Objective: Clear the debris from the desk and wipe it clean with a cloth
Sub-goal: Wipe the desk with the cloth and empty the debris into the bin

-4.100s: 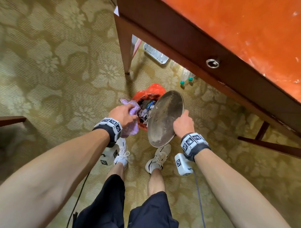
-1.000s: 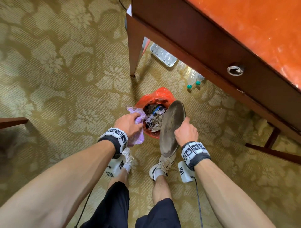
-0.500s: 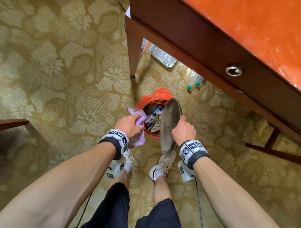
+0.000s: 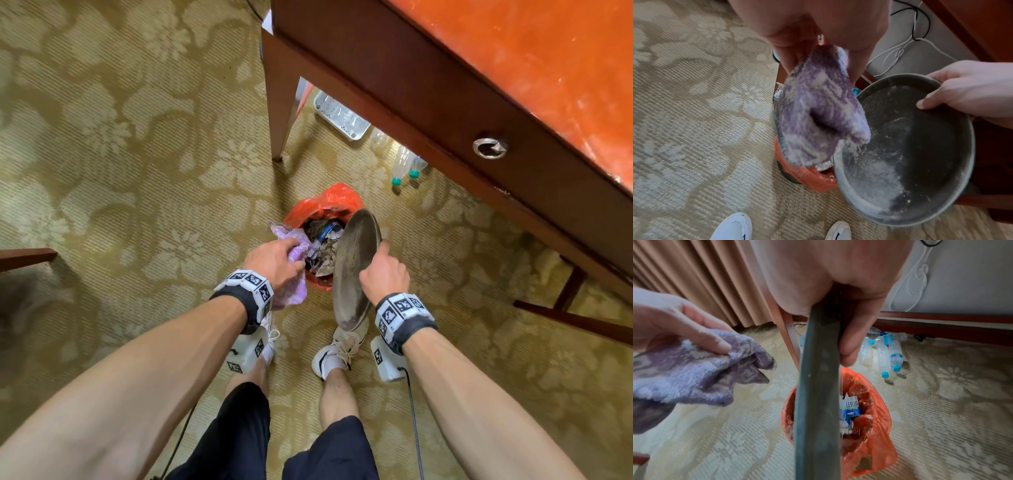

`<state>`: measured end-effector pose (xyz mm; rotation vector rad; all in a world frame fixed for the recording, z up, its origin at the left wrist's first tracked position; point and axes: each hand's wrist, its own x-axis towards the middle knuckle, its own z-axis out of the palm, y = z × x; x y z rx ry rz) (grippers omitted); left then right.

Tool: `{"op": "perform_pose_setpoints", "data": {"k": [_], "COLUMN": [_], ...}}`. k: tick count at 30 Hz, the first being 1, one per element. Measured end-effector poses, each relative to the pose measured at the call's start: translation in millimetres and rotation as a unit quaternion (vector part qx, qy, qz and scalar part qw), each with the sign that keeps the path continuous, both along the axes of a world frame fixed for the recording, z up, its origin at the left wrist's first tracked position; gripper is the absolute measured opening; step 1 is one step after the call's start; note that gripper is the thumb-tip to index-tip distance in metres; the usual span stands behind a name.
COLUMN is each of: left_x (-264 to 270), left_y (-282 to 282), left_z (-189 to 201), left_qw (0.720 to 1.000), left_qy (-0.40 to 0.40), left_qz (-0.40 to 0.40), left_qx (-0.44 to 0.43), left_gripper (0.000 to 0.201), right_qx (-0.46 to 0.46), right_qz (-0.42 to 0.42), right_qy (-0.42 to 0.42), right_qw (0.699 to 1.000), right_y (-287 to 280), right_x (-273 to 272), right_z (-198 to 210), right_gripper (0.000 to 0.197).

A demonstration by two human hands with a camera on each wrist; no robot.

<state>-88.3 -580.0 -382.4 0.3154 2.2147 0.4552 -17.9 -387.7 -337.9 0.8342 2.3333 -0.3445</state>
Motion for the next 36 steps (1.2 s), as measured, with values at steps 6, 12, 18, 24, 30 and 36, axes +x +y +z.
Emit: {"op": "perform_pose_setpoints", "data": {"k": [6, 12, 18, 24, 30, 36], "left_x": [-3, -3, -3, -1, -5, -10], "left_y": [-4, -4, 3, 6, 11, 42], "left_z": [-1, -1, -1, -4, -7, -16], "left_qw": [1.000, 1.000, 1.000, 1.000, 1.000, 0.993], "left_qy": [-0.002, -0.002, 0.003, 0.002, -0.003, -0.036], "left_qz": [0.006, 0.006, 0.000, -0.004, -0.022, -0.071], "left_qx": [-0.001, -0.006, -0.002, 0.004, 0.015, 0.086], "left_gripper": [0.052, 0.051, 0.051, 0.052, 0.053, 0.060], "right_qx": [-0.006, -0.048, -0.058, -0.004, 0.005, -0.009], "right_qz": [-0.041, -0.146, -0.213, -0.194, -0.145, -0.135], "right_qy": [0.021, 0.040, 0.060, 0.029, 0.009, 0.031], "right_qw": [0.999, 0.987, 0.973, 0.981, 0.989, 0.990], "right_y": [8, 19, 20, 17, 19, 20], "right_x": [14, 26, 30, 22, 20, 16], "right_z": [-1, -8, -4, -3, -2, 9], "right_gripper": [0.050, 0.041, 0.045, 0.049, 0.044, 0.043]}}
